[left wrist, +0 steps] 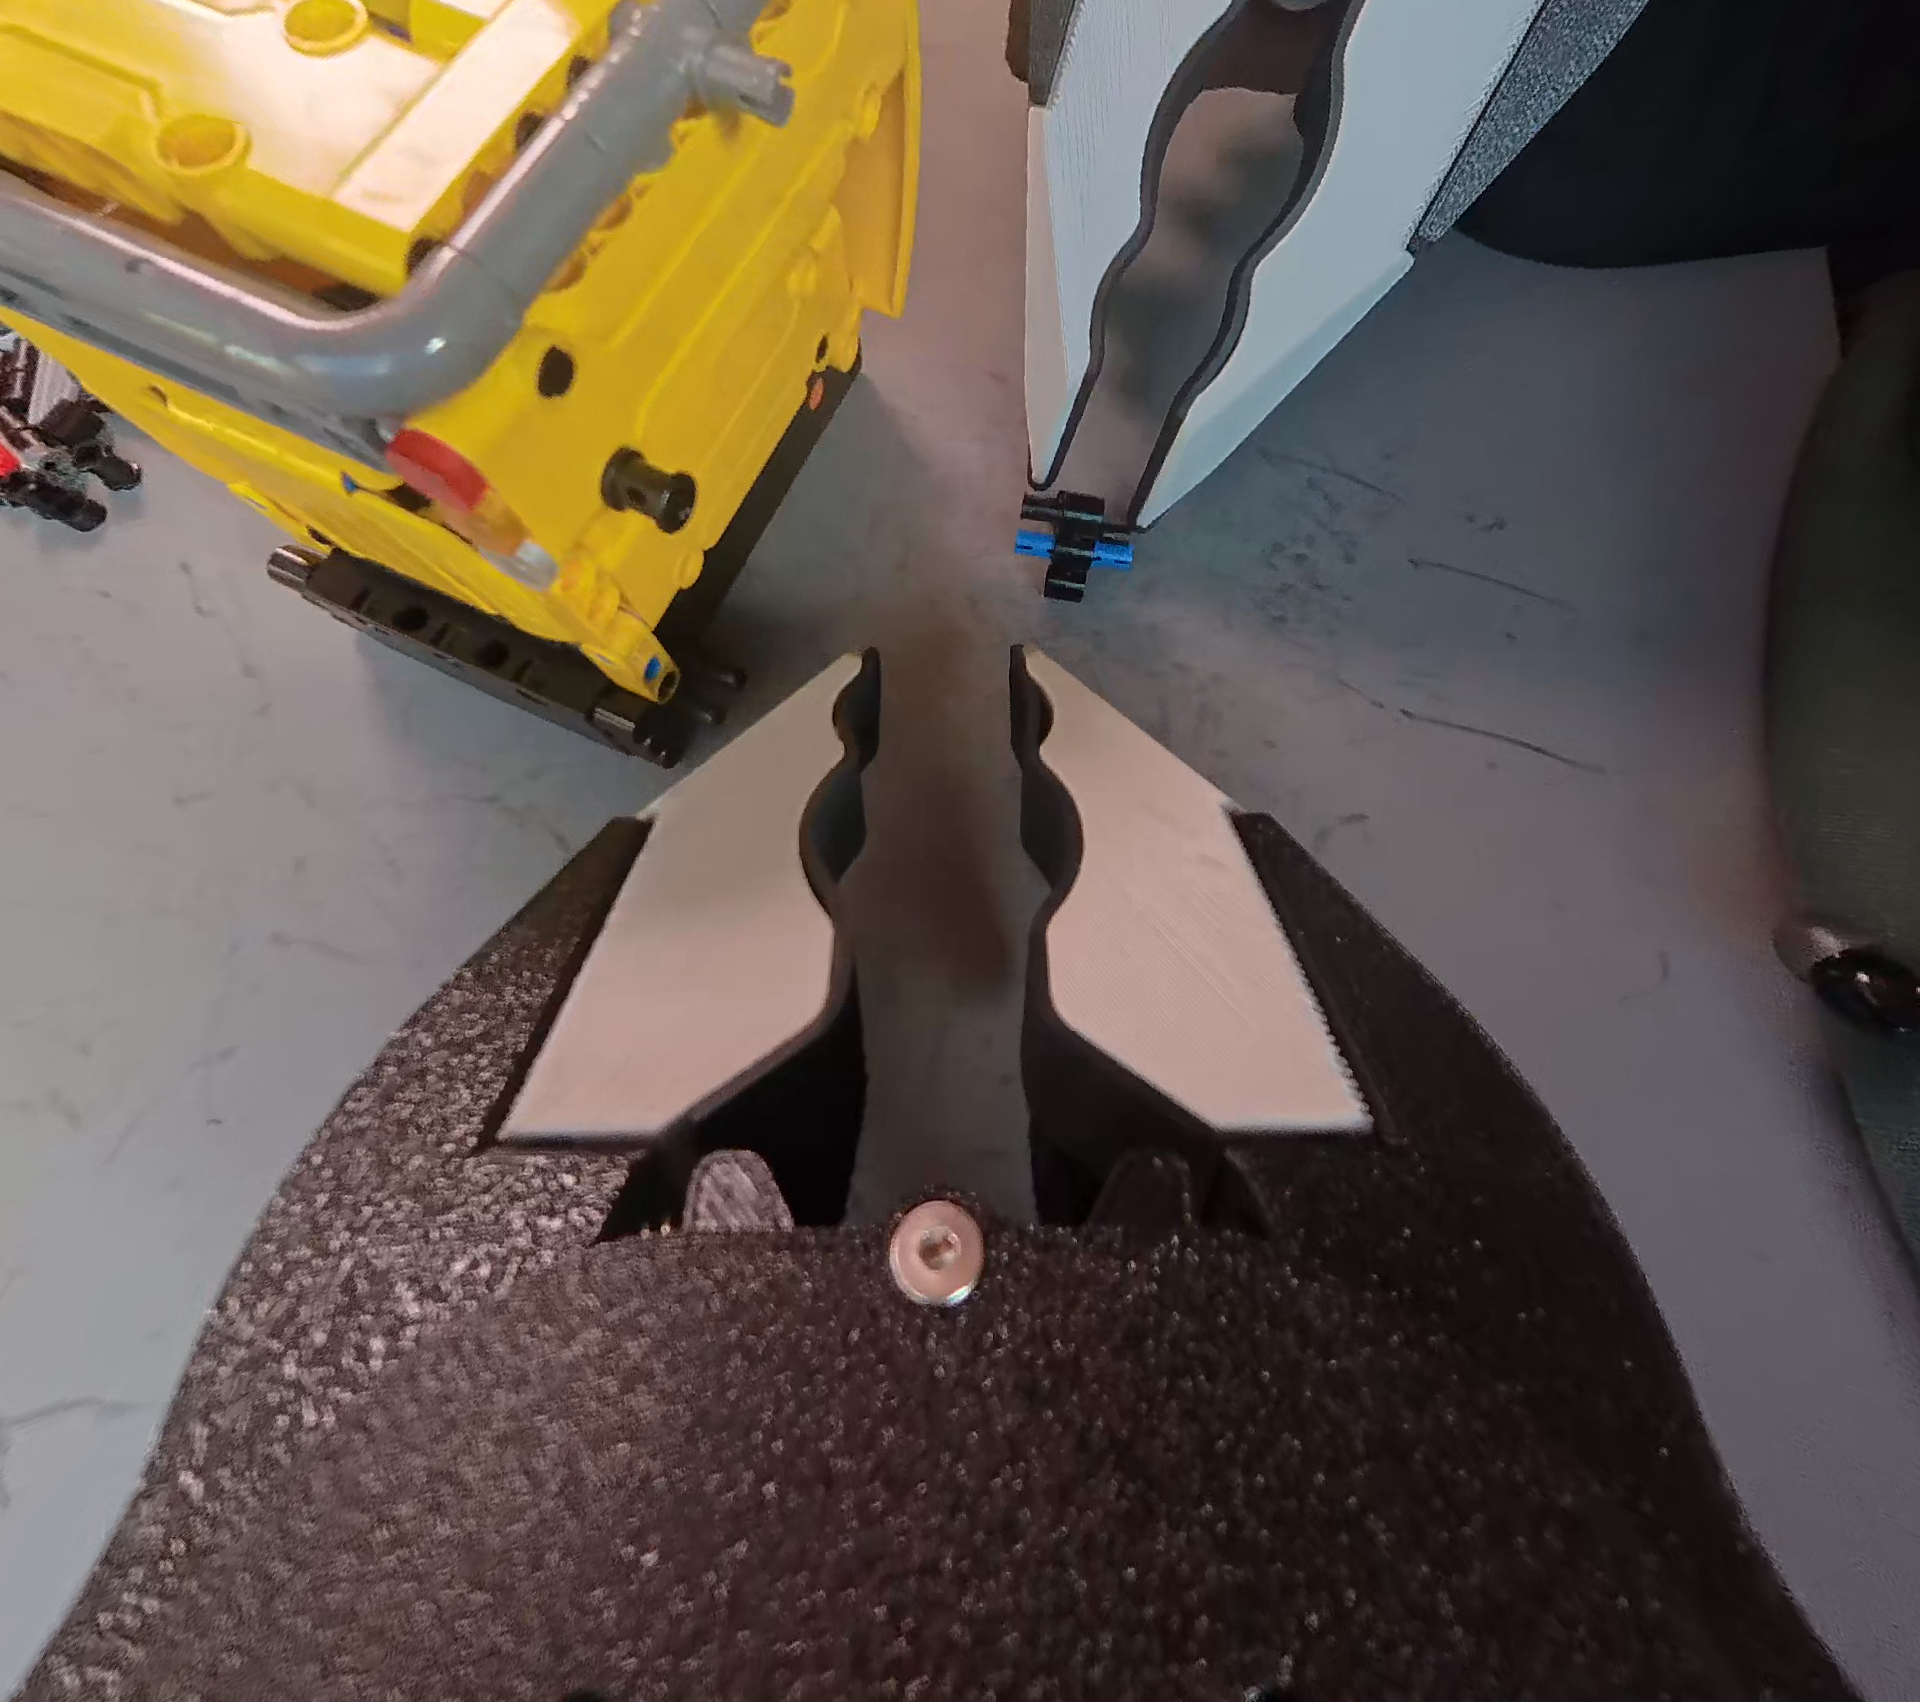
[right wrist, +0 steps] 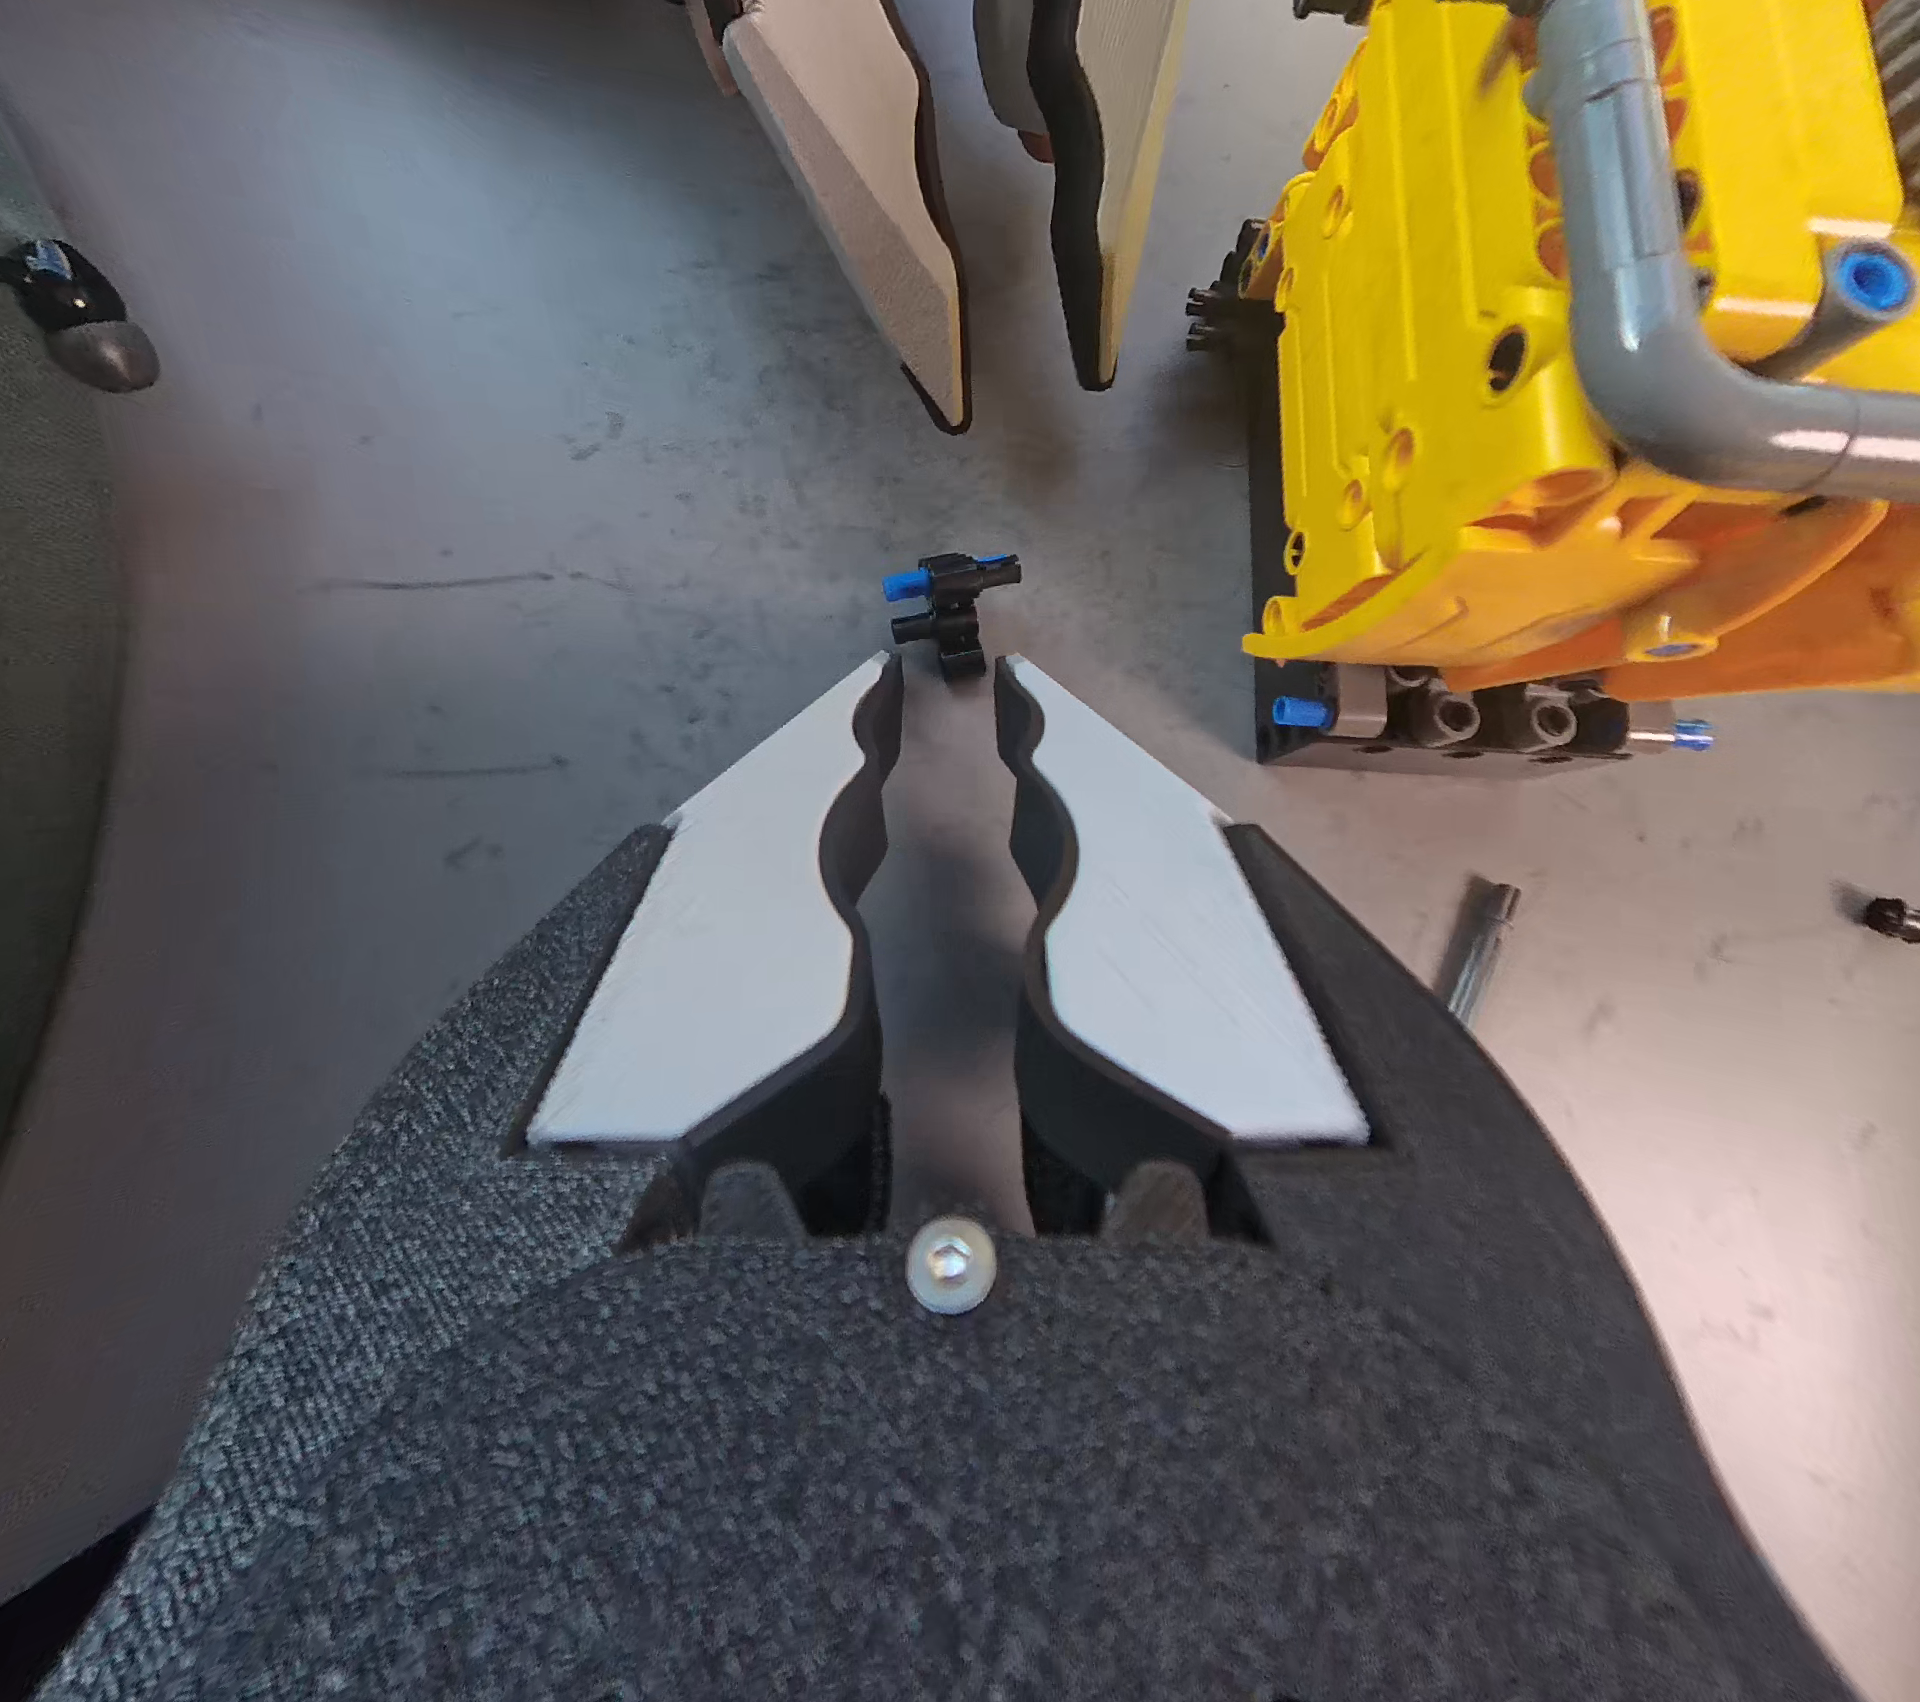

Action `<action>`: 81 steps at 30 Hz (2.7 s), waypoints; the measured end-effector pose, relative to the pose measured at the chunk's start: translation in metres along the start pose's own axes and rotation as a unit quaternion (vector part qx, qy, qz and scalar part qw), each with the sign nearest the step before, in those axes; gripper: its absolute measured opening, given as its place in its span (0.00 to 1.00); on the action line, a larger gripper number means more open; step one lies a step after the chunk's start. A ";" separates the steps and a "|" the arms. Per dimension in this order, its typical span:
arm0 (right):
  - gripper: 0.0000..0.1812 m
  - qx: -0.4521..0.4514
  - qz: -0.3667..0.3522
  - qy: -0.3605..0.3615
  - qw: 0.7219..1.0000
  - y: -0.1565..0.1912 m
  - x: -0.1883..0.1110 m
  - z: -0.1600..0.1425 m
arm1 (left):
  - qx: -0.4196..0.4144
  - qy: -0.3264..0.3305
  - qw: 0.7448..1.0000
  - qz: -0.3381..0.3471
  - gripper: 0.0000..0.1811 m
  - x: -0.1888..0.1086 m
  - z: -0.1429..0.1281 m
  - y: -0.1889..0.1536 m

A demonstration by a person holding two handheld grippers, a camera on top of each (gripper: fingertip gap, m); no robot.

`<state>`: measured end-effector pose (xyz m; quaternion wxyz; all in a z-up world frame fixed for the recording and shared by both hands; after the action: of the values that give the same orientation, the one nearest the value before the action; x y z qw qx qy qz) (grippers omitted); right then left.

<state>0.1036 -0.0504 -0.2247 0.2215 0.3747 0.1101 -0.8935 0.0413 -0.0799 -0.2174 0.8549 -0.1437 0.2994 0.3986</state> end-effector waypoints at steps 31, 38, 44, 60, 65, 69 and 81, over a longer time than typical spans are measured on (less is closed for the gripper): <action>0.05 -0.067 -0.002 -0.026 0.997 0.022 0.019 0.021 | 0.069 0.012 0.995 -0.075 0.12 0.003 -0.001 -0.034; 0.10 -0.056 0.000 -0.117 0.992 0.011 -0.014 0.041 | 0.091 0.025 0.994 -0.056 0.13 -0.002 -0.004 -0.029; 0.15 -0.052 -0.139 -0.264 0.953 -0.035 -0.078 0.071 | 0.035 -0.050 0.997 -0.056 0.15 -0.034 0.015 -0.010; 0.58 0.052 -0.136 -0.213 0.966 -0.105 -0.024 0.053 | -0.088 -0.153 0.982 0.063 0.24 -0.049 0.020 0.053; 0.58 0.115 -0.215 -0.203 0.948 -0.126 -0.029 0.047 | -0.085 -0.161 0.980 0.084 0.27 -0.049 0.020 0.059; 0.58 0.130 -0.251 -0.196 0.939 -0.130 -0.030 0.045 | -0.087 -0.176 0.975 0.099 0.29 -0.052 0.022 0.063; 0.57 0.093 -0.160 -0.218 0.958 -0.093 -0.020 0.060 | -0.039 -0.218 0.970 0.104 0.39 -0.066 0.033 0.060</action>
<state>0.0343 0.0160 -0.1654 0.0581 0.1668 0.0344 -0.9837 -0.0247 -0.0642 -0.1505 0.8471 -0.0548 0.1030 0.5184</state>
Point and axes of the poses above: each gripper's, where its closed fingertips meet, x out along the fingers, z out of its top, y = z × x across the jaws, the point moved 2 cm from there along -x, back along the fingers, and after that the axes turned 3 degrees about x, right-handed, at the moved point
